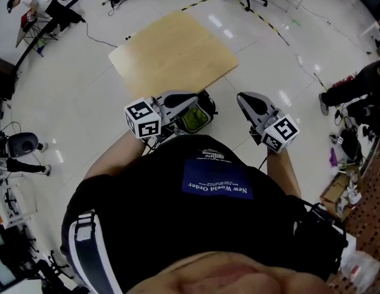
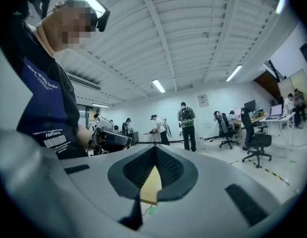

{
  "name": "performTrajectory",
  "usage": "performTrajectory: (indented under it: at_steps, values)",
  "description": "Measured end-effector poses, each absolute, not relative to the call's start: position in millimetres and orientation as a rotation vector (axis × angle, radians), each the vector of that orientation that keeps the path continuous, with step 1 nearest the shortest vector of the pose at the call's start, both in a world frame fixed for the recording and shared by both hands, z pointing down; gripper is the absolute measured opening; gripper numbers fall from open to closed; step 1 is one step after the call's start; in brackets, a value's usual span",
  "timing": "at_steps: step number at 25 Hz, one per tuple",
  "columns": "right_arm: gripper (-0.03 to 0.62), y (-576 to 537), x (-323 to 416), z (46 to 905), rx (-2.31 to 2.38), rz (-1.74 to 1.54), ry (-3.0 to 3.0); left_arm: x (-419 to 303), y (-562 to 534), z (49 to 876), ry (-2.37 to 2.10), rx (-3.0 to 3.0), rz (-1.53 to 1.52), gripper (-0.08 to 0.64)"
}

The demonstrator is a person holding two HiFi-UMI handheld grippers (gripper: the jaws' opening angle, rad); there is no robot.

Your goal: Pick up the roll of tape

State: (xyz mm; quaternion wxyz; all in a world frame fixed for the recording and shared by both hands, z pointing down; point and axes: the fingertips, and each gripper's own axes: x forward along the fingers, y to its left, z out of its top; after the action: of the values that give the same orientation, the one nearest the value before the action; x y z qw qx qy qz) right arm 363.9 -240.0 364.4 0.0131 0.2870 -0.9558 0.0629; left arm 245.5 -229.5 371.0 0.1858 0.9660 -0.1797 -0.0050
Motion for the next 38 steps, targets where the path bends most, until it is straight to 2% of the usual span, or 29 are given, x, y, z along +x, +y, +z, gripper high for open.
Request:
performTrajectory:
  at_steps: [14, 16, 18, 20, 24, 28, 32, 38]
  values:
    - [-0.014, -285.4, 229.1, 324.6, 0.724, 0.095, -3.016, 78.6, -285.7, 354.1, -0.839, 2.725, 0.004, 0.009]
    - [-0.015, -287.5, 216.4, 323.9, 0.694, 0.096, -3.004, 66.0, -288.7, 351.3, -0.852, 2.747, 0.047, 0.064]
    - [-0.014, -289.2, 207.2, 328.9, 0.665, 0.122, -2.993, 59.4, -289.6, 354.9, -0.86, 2.772, 0.123, 0.073]
    - [-0.015, -293.2, 197.3, 336.6, 0.639, 0.167, -2.986, 53.2, -292.2, 365.8, -0.848, 2.777, 0.217, 0.115]
    - [-0.015, -313.1, 173.8, 361.6, 0.583, 0.263, -2.968, 50.8, -298.8, 421.7, -0.737, 2.76, 0.524, 0.165]
    - [-0.014, -321.5, 144.3, 401.5, 0.518, 0.369, -2.955, 55.0, -277.4, 519.0, -0.504, 2.672, 0.95, 0.284]
    - [-0.015, -307.9, 124.2, 444.1, 0.447, 0.561, -2.952, 50.6, -250.4, 604.3, -0.394, 2.541, 1.26, 0.293]
    - [-0.015, -308.8, 114.2, 511.8, 0.439, 0.724, -2.901, 30.6, -255.6, 688.6, -0.362, 2.405, 1.494, 0.291]
